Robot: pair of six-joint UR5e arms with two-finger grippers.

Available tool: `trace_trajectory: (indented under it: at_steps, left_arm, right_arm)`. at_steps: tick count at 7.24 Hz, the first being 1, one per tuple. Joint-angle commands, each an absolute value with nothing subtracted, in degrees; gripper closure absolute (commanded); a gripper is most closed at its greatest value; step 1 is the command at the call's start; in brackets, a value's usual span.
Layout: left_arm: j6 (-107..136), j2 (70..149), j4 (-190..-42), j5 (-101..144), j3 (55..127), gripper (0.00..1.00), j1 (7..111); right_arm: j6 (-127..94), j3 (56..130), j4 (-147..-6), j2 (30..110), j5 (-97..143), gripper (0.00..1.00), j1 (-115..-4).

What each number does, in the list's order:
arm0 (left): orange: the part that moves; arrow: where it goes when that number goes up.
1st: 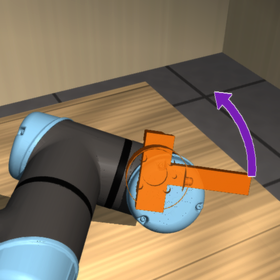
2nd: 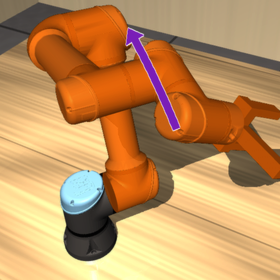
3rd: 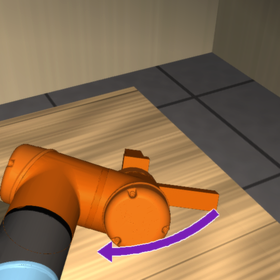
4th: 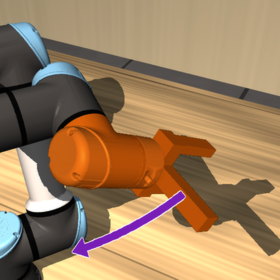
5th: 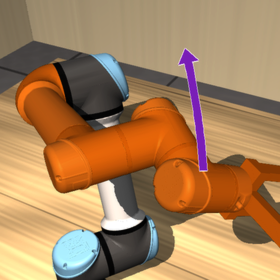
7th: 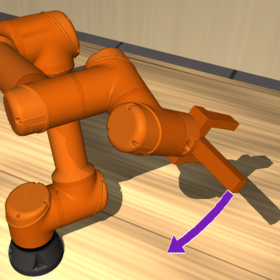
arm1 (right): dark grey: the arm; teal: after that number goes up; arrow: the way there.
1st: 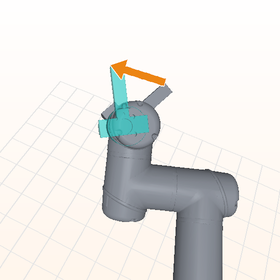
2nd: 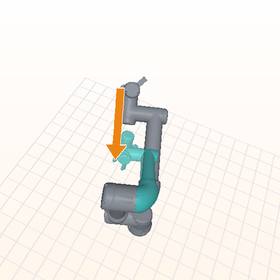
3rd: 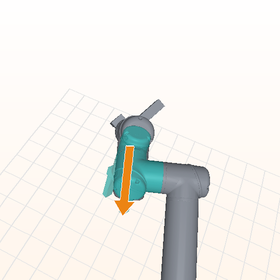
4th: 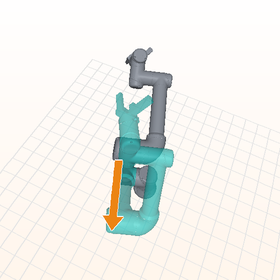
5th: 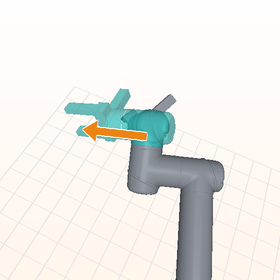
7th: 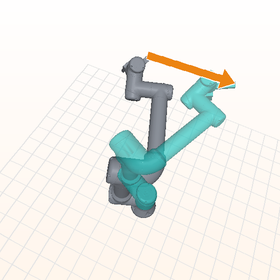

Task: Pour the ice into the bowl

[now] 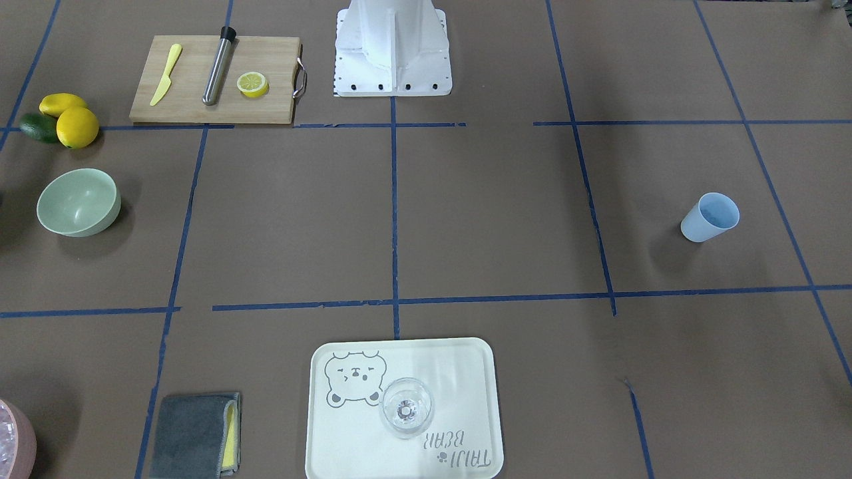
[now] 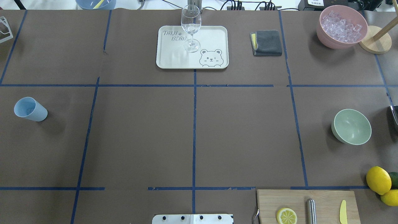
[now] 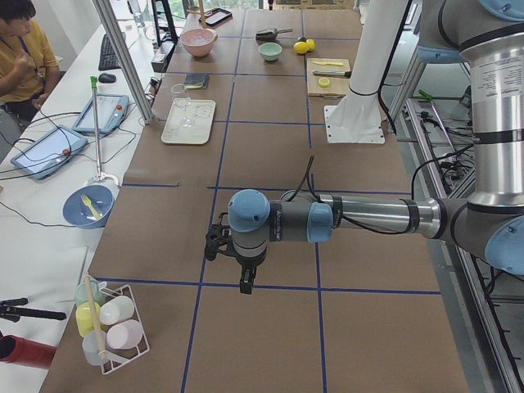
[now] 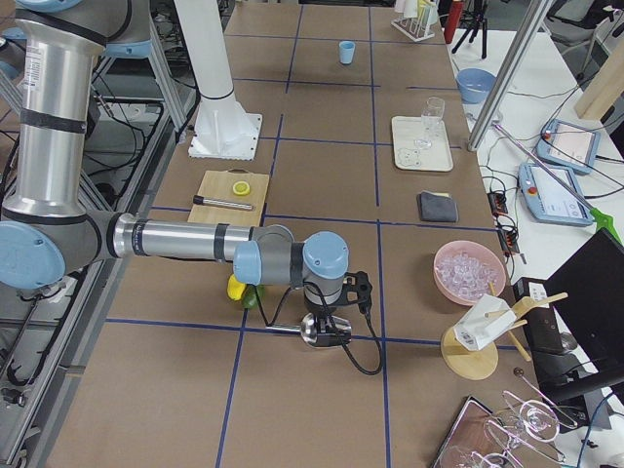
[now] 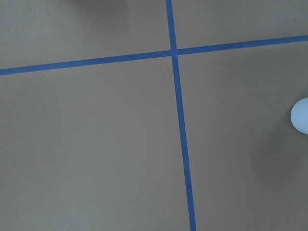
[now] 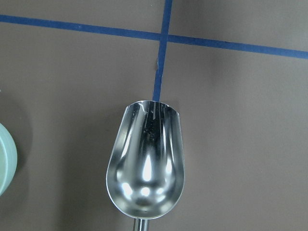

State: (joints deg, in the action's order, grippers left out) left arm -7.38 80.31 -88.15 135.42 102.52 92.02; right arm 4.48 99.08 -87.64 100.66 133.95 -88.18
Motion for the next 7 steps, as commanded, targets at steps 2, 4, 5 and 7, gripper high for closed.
trace_trajectory:
  at_steps: [2, 4, 5, 7]
  left_arm:
    - [-7.56, 80.25, -88.15, 135.52, 102.14, 0.0, 92.02]
    - [-7.29, 80.16, -88.15, 135.09, 102.3, 0.0, 92.11]
    - [-7.29, 80.24, -88.15, 135.09, 102.3, 0.0, 92.02]
    - [-7.29, 80.24, -88.15, 135.09, 102.48, 0.0, 92.02]
  right_arm:
    - [4.48, 99.14, -87.54, 100.63, 133.95, 0.0, -88.15]
    - [4.48, 99.32, -87.45, 100.37, 133.77, 0.0, -88.15]
    - [4.13, 99.14, -87.54, 99.94, 133.77, 0.0, -88.15]
    - [3.87, 101.77, -83.62, 97.84, 134.13, 0.0, -87.8]
